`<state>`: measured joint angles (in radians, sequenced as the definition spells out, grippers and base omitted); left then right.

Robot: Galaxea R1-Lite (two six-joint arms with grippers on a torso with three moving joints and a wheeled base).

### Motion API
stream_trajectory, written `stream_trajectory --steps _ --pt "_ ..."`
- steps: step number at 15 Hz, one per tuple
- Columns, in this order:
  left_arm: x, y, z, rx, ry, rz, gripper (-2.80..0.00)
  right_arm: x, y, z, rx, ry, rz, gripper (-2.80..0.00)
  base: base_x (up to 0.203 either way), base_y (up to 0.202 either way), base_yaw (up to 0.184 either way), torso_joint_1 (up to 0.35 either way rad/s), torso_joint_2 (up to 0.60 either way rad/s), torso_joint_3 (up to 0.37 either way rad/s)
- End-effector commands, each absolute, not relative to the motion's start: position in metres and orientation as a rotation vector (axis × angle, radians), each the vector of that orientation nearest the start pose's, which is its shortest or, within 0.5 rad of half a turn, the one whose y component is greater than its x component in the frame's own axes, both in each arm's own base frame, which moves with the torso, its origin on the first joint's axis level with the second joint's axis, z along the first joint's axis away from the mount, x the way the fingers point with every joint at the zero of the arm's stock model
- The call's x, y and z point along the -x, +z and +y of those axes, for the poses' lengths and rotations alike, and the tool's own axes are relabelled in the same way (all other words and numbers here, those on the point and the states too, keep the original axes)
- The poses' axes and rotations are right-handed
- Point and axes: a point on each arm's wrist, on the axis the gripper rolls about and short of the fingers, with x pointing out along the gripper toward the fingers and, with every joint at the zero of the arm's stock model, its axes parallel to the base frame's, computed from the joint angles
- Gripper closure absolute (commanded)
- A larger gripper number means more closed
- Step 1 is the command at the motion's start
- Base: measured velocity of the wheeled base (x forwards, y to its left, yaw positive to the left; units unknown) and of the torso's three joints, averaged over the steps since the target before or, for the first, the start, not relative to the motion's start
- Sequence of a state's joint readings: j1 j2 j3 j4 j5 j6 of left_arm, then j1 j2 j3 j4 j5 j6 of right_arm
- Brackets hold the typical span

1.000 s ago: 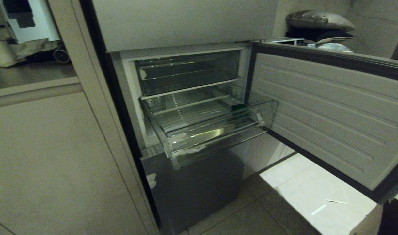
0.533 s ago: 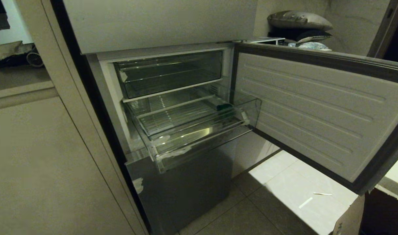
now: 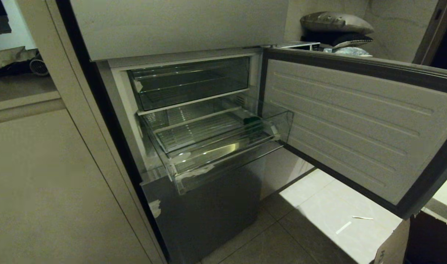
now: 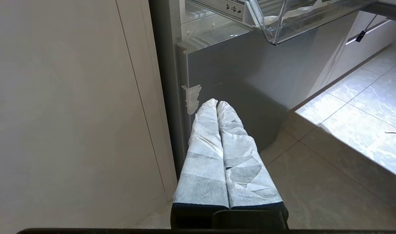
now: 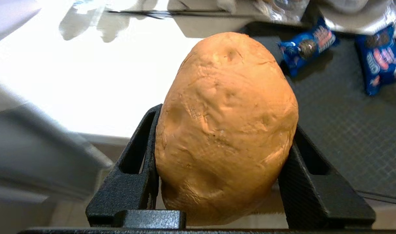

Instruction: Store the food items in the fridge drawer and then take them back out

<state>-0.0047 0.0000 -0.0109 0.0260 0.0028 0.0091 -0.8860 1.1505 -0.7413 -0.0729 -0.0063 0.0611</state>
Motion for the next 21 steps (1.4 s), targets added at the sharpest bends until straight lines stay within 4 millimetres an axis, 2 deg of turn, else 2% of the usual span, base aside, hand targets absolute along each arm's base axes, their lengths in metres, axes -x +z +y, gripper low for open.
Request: stream_trajectory --steps 1,3,5,9,12,17,18,21 --pt "0.024 0.076 0.000 -0.009 -0.002 0.017 0.00 -0.102 0.220 -0.174 -0.289 -0.950 0.335 0.00 0.000 0.000 0.000 0.000 0.00 0.000" --pt "0.024 0.076 0.000 -0.009 -0.002 0.017 0.00 -0.099 0.206 -0.210 -0.330 -0.968 0.331 0.00 0.000 0.000 0.000 0.000 0.00 0.000" --pt "0.024 0.076 0.000 -0.009 -0.002 0.017 0.00 -0.095 0.194 -0.236 -0.347 -0.972 0.320 0.00 0.000 0.000 0.000 0.000 0.00 0.000" --pt "0.024 0.076 0.000 -0.009 -0.002 0.017 0.00 -0.098 0.169 -0.266 -0.392 -0.973 0.350 0.00 0.000 0.000 0.000 0.000 0.00 0.000" --pt "0.024 0.076 0.000 -0.009 -0.002 0.017 0.00 -0.104 0.148 -0.281 -0.422 -0.898 0.349 0.00 0.000 0.000 0.000 0.000 0.00 0.000" --pt "0.024 0.076 0.000 -0.009 -0.002 0.017 0.00 -0.109 0.132 -0.299 -0.448 -0.879 0.373 0.00 0.000 0.000 0.000 0.000 0.00 0.000" --pt "0.024 0.076 0.000 -0.009 -0.002 0.017 0.00 -0.110 0.129 -0.302 -0.454 -0.878 0.380 -2.80 0.000 0.000 0.000 0.000 0.00 0.000" --pt "0.024 0.076 0.000 -0.009 -0.002 0.017 0.00 -0.105 0.132 -0.304 -0.450 -0.894 0.368 -2.80 0.000 0.000 0.000 0.000 0.00 0.000"
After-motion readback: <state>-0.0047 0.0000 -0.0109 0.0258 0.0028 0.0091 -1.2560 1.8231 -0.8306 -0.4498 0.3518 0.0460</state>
